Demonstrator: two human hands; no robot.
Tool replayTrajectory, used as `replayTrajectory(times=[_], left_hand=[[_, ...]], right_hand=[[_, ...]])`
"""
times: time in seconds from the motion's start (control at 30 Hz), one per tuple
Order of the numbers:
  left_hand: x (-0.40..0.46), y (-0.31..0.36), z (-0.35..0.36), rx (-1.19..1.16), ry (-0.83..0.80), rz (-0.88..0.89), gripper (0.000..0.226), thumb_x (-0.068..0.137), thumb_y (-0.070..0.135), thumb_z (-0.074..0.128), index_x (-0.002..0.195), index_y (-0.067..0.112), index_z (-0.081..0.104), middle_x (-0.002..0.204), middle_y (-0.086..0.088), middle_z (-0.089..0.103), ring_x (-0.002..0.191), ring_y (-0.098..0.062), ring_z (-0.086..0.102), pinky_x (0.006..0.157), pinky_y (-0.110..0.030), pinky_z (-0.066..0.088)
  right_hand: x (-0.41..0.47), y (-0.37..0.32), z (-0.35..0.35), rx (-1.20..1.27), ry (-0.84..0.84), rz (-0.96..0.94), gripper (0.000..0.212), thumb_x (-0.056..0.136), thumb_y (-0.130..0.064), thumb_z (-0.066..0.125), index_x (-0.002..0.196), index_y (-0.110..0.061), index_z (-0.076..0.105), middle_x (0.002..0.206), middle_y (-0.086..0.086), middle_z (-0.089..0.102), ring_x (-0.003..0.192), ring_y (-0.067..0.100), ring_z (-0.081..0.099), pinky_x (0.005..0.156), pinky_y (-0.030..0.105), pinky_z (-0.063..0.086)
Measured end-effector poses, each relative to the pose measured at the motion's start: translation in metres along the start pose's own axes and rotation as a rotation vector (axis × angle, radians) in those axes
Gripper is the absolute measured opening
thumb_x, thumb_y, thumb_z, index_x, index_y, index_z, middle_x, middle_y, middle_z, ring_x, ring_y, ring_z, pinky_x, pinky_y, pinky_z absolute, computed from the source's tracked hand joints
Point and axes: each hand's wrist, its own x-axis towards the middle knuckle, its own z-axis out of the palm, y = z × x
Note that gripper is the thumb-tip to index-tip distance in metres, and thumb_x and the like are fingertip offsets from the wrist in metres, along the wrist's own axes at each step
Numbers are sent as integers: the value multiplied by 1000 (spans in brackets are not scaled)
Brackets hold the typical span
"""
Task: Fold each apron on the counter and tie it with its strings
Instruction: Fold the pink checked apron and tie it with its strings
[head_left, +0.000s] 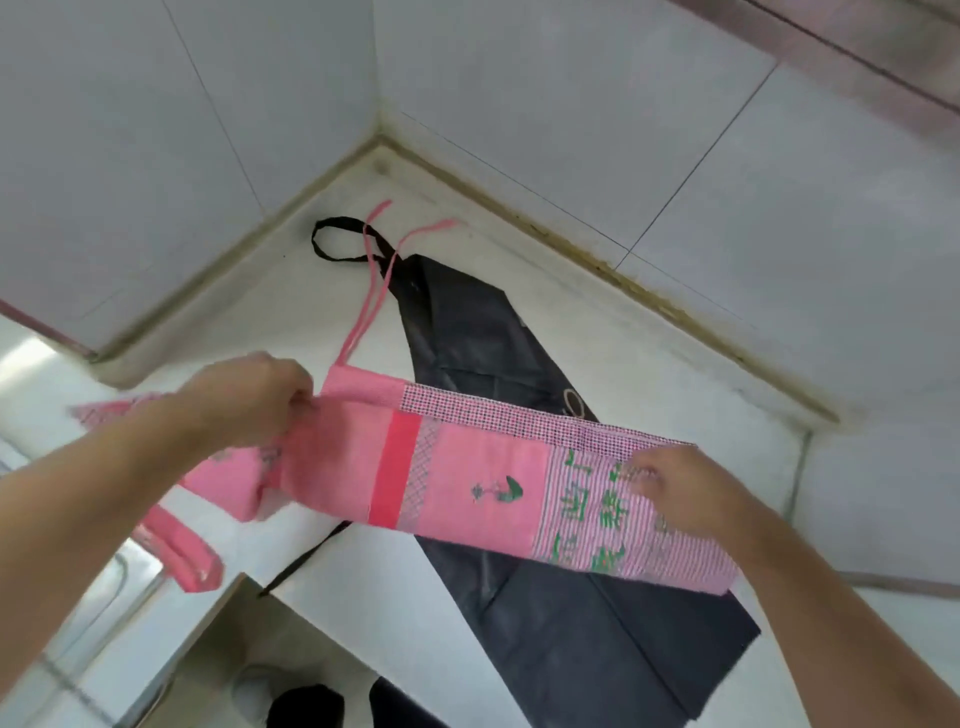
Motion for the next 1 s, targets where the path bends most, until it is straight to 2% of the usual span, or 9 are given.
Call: replayTrajectory(times=[0.17, 0.23, 0.33, 0.47, 0.53, 0.6, 0.77, 0.9, 1.0], left_hand=[[35, 14, 7, -75, 501, 126, 16, 89, 8, 68, 104, 11, 73, 98, -13, 66, 97, -39, 63, 89, -50, 48], [36, 27, 15, -32, 611, 50, 34, 88, 5, 67, 122, 4, 64, 119, -22, 58, 111, -45, 55, 96, -57, 40], [25, 53, 40, -38, 600, 140, 48, 83, -1, 71, 129, 3, 59, 131, -22, 51, 112, -43, 52, 94, -60, 46], [4, 62, 99, -193, 361, 280, 51, 93, 19, 70, 140, 13, 53, 138, -13, 47, 114, -36, 54, 98, -56, 52], [-5, 48, 122, -272, 288, 238, 53, 98, 37, 57, 147, 17, 49, 145, -11, 43, 125, -35, 51, 106, -58, 48], [-11, 27, 135, -267, 216, 146, 65, 99, 53, 42, 158, 25, 37, 157, -10, 35, 144, -36, 38, 117, -62, 36], [-14, -37, 132, -325, 149, -255, 75, 98, 70, 37, 162, 48, 6, 174, 2, 0, 160, -25, -3, 125, -59, 0], [-9, -53, 116, -367, 262, -502, 64, 89, 47, 60, 141, 13, 41, 149, -31, 36, 144, -52, 29, 121, -68, 19], [-13, -29, 108, -300, 382, -267, 63, 76, 20, 71, 136, 7, 54, 144, -28, 45, 133, -50, 43, 112, -65, 30]], right_hand=[[31, -6, -13, -99, 267, 80, 17, 103, -19, 56, 106, -27, 71, 106, 6, 76, 89, 24, 68, 84, 38, 58], [36, -15, -4, -163, 526, 86, 32, 98, -19, 65, 131, -17, 66, 121, 13, 72, 105, 31, 67, 95, 44, 56], [27, -45, 33, -102, 610, 1, 72, 94, -24, 71, 156, -13, 38, 148, 16, 53, 133, 34, 53, 109, 47, 51], [4, -90, 111, -91, 390, -156, 73, 103, -43, 52, 164, -37, 13, 168, 7, 19, 157, 29, 18, 124, 56, 29], [2, -87, 139, -105, 329, -138, 75, 105, -51, 43, 163, -47, -4, 174, 1, -4, 161, 24, -9, 124, 66, 7], [6, -73, 147, -129, 319, -117, 76, 105, -54, 41, 161, -50, -9, 173, -5, -14, 159, 19, -21, 121, 68, 1], [19, -63, 133, -139, 272, -109, 78, 103, -55, 43, 159, -55, -11, 173, -8, -17, 158, 17, -23, 122, 68, 1], [20, -73, 125, -129, 233, -61, 83, 101, -47, 56, 161, -51, -1, 172, -5, -11, 159, 21, -18, 123, 71, 6], [14, -92, 118, -85, 323, -53, 86, 95, -37, 67, 160, -46, 11, 171, -1, 2, 160, 28, -3, 125, 67, 13]])
